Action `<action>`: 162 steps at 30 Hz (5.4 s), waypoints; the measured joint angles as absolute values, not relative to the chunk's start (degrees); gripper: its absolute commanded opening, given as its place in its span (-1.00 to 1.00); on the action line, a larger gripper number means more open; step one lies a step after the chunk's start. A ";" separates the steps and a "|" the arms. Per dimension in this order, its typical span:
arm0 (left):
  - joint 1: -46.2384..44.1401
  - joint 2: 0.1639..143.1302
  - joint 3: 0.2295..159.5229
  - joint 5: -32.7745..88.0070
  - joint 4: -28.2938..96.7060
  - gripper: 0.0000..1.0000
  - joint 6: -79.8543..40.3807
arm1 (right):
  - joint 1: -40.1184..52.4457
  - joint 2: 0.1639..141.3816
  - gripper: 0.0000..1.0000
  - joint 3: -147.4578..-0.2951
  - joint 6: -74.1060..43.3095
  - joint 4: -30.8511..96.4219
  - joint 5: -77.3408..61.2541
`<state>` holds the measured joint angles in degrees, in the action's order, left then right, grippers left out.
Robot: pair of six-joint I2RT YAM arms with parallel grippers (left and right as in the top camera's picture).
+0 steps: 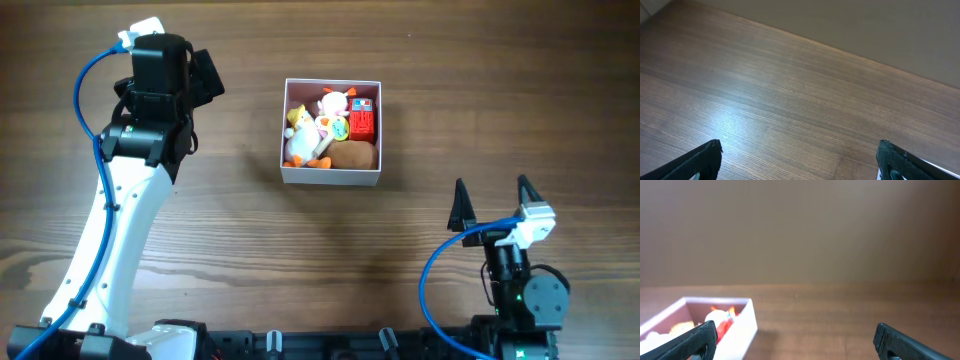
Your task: Pack container
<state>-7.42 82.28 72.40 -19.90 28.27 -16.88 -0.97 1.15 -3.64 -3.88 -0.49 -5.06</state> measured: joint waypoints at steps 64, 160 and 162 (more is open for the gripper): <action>-7.42 48.97 72.75 -19.90 31.31 1.00 -16.86 | -0.97 1.10 0.99 -0.36 -2.09 -0.03 -4.43; -7.42 0.84 1.43 -0.91 5.37 0.99 -2.37 | -0.97 1.10 0.99 -0.36 -1.87 -0.03 -4.40; -7.42 0.84 1.43 -0.91 5.37 1.00 -2.37 | -0.97 1.10 0.99 -0.36 -1.87 -0.03 -4.40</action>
<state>-7.42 0.84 1.43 -0.91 5.37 -2.37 -0.97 1.10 -0.36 -1.87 -0.03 -4.40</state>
